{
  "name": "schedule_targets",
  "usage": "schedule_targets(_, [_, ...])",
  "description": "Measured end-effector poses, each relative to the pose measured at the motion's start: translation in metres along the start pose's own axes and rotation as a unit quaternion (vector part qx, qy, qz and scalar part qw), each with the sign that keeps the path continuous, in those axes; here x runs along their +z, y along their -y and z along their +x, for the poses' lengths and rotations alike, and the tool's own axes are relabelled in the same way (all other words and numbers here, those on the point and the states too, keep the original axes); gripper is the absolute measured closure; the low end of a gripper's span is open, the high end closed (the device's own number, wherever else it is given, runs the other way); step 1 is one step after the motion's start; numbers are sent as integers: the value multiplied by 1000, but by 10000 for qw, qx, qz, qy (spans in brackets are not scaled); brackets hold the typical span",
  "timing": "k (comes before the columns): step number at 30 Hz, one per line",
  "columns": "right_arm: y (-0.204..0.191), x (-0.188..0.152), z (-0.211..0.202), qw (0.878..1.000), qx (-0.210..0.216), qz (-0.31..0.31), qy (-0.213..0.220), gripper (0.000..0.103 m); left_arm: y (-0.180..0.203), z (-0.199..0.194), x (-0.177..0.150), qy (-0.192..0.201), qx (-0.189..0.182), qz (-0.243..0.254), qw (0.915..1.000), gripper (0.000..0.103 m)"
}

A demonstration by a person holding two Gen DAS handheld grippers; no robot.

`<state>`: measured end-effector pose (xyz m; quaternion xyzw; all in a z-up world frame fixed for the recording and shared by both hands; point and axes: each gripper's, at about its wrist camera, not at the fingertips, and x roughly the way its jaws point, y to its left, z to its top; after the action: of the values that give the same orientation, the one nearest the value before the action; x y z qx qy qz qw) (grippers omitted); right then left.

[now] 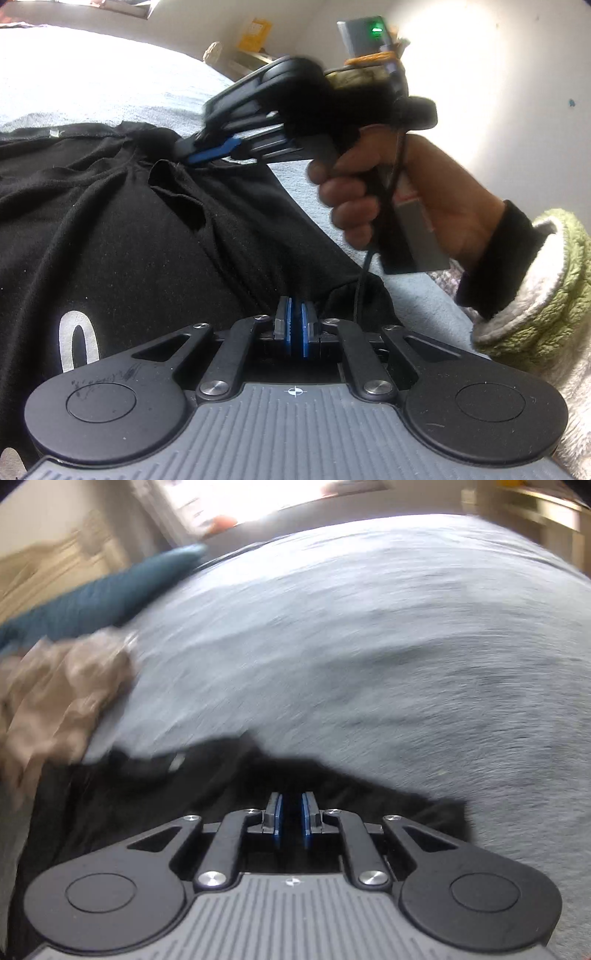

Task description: Fold clothes

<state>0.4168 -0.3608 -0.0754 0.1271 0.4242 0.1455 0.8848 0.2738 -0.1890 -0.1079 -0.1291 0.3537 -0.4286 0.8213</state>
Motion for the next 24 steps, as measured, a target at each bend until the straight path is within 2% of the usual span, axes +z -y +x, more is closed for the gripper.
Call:
schedule_targets(2, [5, -4, -16, 9994, 301, 140, -15, 88, -2, 1, 0, -3, -46, -66, 10000, 99])
schedule_targets(5, [0, -17, -39, 9973, 556, -255, -412, 87, -6, 2, 0, -13, -109, -172, 9998, 99])
schedule_targets(9, [-20, -35, -27, 9894, 662, -653, -1117, 84, -8, 2, 0, -2, -137, -221, 9997, 99])
schedule_targets(10, [-24, -37, -20, 9885, 616, -729, -1172, 79, -10, 1, 1, 7, -146, -241, 9996, 99])
schedule_targets(14, [-29, -26, -16, 9948, 752, -441, -522, 79, -16, 1, 0, 2, -316, -427, 9986, 99])
schedule_targets(16, [-22, -20, -24, 9963, 826, -74, -222, 79, -18, 1, 0, -6, -369, -495, 9981, 98])
schedule_targets(18, [-20, -19, -36, 9962, 824, -76, -280, 79, -19, 0, 0, -8, -423, -538, 9977, 98])
schedule_targets(22, [-25, -31, -44, 9913, 868, -307, -941, 79, -19, -2, -1, -13, -585, -600, 9965, 87])
schedule_targets(24, [-29, -38, -36, 9870, 863, -458, -1276, 79, -17, -3, -2, -5, -560, -544, 9970, 86])
